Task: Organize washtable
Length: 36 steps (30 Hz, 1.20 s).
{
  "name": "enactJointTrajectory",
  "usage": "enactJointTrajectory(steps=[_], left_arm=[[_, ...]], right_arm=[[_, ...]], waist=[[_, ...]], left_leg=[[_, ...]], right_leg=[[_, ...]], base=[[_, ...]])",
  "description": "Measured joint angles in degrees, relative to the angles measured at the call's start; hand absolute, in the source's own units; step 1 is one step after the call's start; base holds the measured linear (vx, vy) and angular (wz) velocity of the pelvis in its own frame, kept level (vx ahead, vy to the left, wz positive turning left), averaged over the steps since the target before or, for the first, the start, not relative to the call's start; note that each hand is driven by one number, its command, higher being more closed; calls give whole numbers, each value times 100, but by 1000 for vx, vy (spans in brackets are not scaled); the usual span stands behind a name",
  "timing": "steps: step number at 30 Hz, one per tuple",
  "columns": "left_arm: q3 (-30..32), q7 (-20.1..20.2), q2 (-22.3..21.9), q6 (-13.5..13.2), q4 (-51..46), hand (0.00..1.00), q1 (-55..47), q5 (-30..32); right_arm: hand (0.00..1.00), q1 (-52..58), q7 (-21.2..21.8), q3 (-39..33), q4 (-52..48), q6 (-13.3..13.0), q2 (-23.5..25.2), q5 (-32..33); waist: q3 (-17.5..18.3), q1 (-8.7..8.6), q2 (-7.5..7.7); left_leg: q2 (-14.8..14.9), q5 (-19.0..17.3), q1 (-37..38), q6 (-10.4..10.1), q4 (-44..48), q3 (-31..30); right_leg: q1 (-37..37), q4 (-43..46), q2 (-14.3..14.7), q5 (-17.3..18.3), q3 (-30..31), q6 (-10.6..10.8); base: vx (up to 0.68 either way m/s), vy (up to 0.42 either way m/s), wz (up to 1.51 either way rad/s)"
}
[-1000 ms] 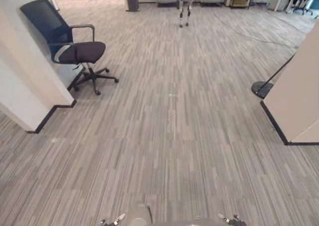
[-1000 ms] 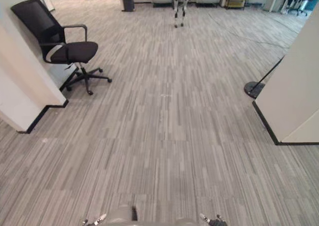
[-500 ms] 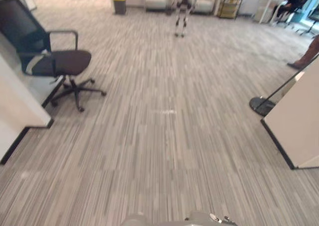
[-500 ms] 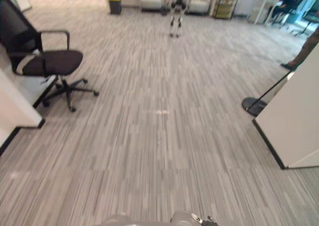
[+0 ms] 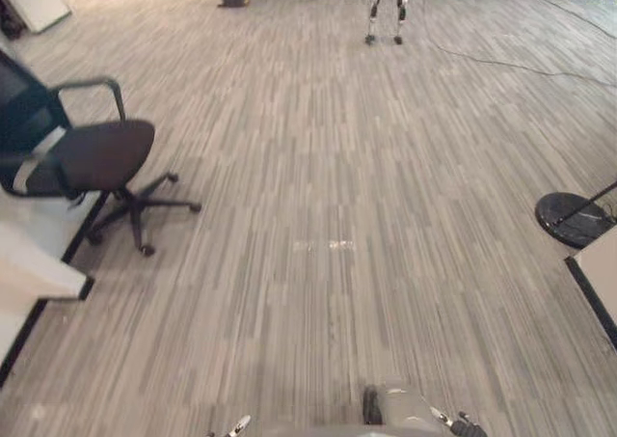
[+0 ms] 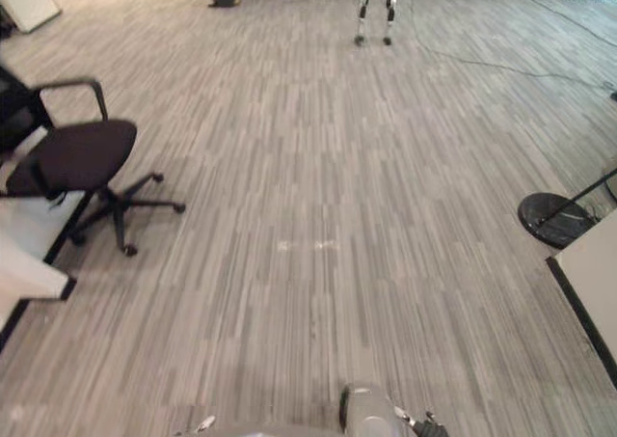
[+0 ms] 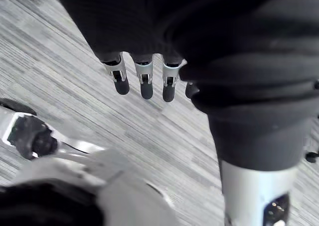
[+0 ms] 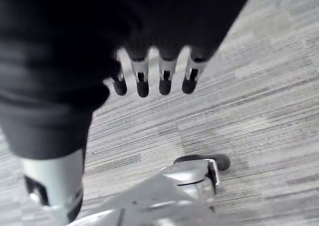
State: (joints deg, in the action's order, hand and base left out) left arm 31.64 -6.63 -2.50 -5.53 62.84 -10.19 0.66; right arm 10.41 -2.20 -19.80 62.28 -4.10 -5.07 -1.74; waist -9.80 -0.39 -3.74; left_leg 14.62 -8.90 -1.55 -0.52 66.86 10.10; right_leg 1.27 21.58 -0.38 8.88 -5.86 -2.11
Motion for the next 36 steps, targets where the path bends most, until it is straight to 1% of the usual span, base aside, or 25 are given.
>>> enactJointTrajectory(steps=[2,4,6,8,9,10,12,13,14,15,16,17,18,20,22,23,24,26,27,29,30,31,32,34,36], left_arm=[[-90,-2,48,-21,-40,0,-83,-2],[-256,0,103,-51,-38,0,-109,-3],[-284,1,114,-35,-31,0,-121,-10],[-315,1,221,-42,-49,0,-270,-43],[-358,1,244,-43,-43,0,-301,-62],[-456,-1,320,-53,-39,0,-267,-81],[-485,10,424,-52,-21,0,-226,-113],[-584,17,504,-50,5,0,-219,-123],[-712,30,582,-40,12,0,-222,-123],[-756,32,610,-26,17,0,-224,-123],[-897,27,645,8,17,0,-221,-121],[-1088,36,650,12,21,0,-225,-111],[-1177,42,651,11,20,0,-223,-108],[-1333,46,631,-10,17,0,-94,-106],[-1264,21,548,-4,-14,0,45,-106],[-1261,13,457,-12,-70,0,90,-103],[-1248,11,392,-12,-166,0,105,-103],[-1165,10,380,-16,-260,0,68,-103],[-1060,4,369,-23,-293,0,40,-103],[-933,5,234,-22,-280,0,65,-97],[-813,9,157,-38,-288,0,124,-99],[-587,6,42,-48,-296,0,184,-102],[-383,2,-32,-58,-333,0,185,-103],[-390,2,-22,-103,-395,0,187,-109],[-406,-3,49,-145,-410,0,165,-107]], right_arm=[[0,-44,-12,-6,164,4,41,-3],[0,-193,-11,-150,167,7,55,-10],[0,-200,-28,-245,149,-6,95,4],[0,-73,-38,-240,212,20,245,6],[0,-73,-39,-240,229,13,268,5],[0,-103,-32,-274,360,-1,247,1],[0,-99,-32,-350,447,-4,339,1],[0,-102,-36,-512,443,-7,438,5],[0,-108,-32,-513,436,-29,465,3],[0,-117,-29,-503,439,-33,466,3],[0,-131,-12,-490,431,-38,454,3],[0,-120,-11,-456,387,-39,410,-3],[0,-93,-13,-443,372,-41,391,-3],[0,-99,-13,-400,234,-62,334,-4],[0,-82,-17,-399,86,-30,323,-2],[0,16,-25,-394,-56,-4,318,0],[0,117,-36,-339,-217,21,314,0],[0,252,-42,-97,-334,29,370,-1],[0,302,-93,-7,-352,46,393,4],[0,277,-101,16,-378,57,277,-5],[0,275,-96,11,-457,58,260,-13],[0,278,-73,13,-534,56,212,-14],[0,265,-50,11,-550,57,155,-14],[0,213,-64,-11,-425,60,125,-13],[0,110,-65,-63,-213,60,182,-14]], waist=[[-4,63,127],[-10,144,135],[-13,114,138],[65,167,408],[111,156,373],[203,130,554],[246,154,688],[240,124,778],[173,126,813],[138,133,825],[91,115,814],[85,99,709],[88,96,694],[128,-32,503],[104,-107,378],[96,-160,258],[70,-160,211],[107,-130,308],[153,-152,390],[206,-124,235],[212,-115,206],[194,-121,107],[166,-105,62],[145,-47,-12],[32,-27,212]], left_leg=[[-354,-459,-586,-152,-886,160],[-477,-511,-1339,-157,-2358,67],[-536,-448,-1640,-177,-3832,-78],[-827,633,-1704,-195,-4602,-160],[-928,743,-1756,-165,-4509,-147],[-1009,405,-1924,53,-4091,-121],[-1193,40,-1962,231,-3717,-118],[-1335,-312,-1810,357,-3502,-56],[-1482,-665,-1484,458,-3357,36],[-1549,-830,-1257,500,-3341,65],[-1651,-1118,-682,609,-3409,61],[-1656,-1259,-105,628,-3692,52],[-1656,-1277,151,617,-3910,44],[-1625,-1235,839,544,-4538,-38],[-1506,-1258,1222,492,-4849,-169],[-1365,-1297,1411,370,-4952,-231],[-1224,-1342,1656,165,-5012,-235],[-1194,-1469,1917,-82,-4910,-242],[-1163,-1529,2057,-192,-4650,-298],[-950,-1258,1919,-565,-3986,-352],[-864,-865,1709,-531,-3417,-401],[-750,-4,1304,-527,-2464,-494],[-542,878,784,-803,-1438,-593],[-248,509,229,-663,-294,-467],[-185,69,1,-504,-403,-273]], right_leg=[[-664,-577,-124,21,168,-16],[-840,-820,-170,349,296,233],[-891,-757,-192,647,312,288],[-1202,-809,-493,1045,382,460],[-1234,-832,-581,1113,404,420],[-1191,-697,-613,1080,508,331],[-879,161,-793,984,802,434],[-482,1454,-865,817,939,743],[10,2852,-996,174,1143,1183],[206,3508,-1034,-171,1190,1295],[510,4531,-1046,-198,1061,1203],[780,4839,-1001,71,752,790],[953,4764,-950,241,552,725],[1633,3525,-841,702,-260,440],[1961,2254,-705,690,-586,376],[2013,1478,-600,503,-719,301],[2028,325,-435,-10,-780,227],[2032,-328,-422,-542,-805,65],[2028,-126,-483,-1452,-761,-206],[2098,515,-383,-1078,-823,-209],[2023,662,-312,-840,-826,-241],[1822,657,-185,-599,-815,-288],[1541,490,-21,-466,-772,-364],[927,142,189,-412,-667,-412],[169,-365,186,-414,-539,-410]], base=[[594,-15,-43],[593,72,-60],[408,135,-19],[702,293,-6],[646,247,1],[669,275,8],[719,308,17],[595,214,20],[590,182,13],[572,129,-6],[566,97,-12],[529,87,-13],[485,83,-4],[462,36,20],[559,-56,50],[900,-147,64],[807,-157,43],[616,-179,26],[733,-262,16],[724,-259,-2],[549,-193,-21],[774,-224,-35],[607,-140,-36],[616,-109,-38],[461,-65,-27]])
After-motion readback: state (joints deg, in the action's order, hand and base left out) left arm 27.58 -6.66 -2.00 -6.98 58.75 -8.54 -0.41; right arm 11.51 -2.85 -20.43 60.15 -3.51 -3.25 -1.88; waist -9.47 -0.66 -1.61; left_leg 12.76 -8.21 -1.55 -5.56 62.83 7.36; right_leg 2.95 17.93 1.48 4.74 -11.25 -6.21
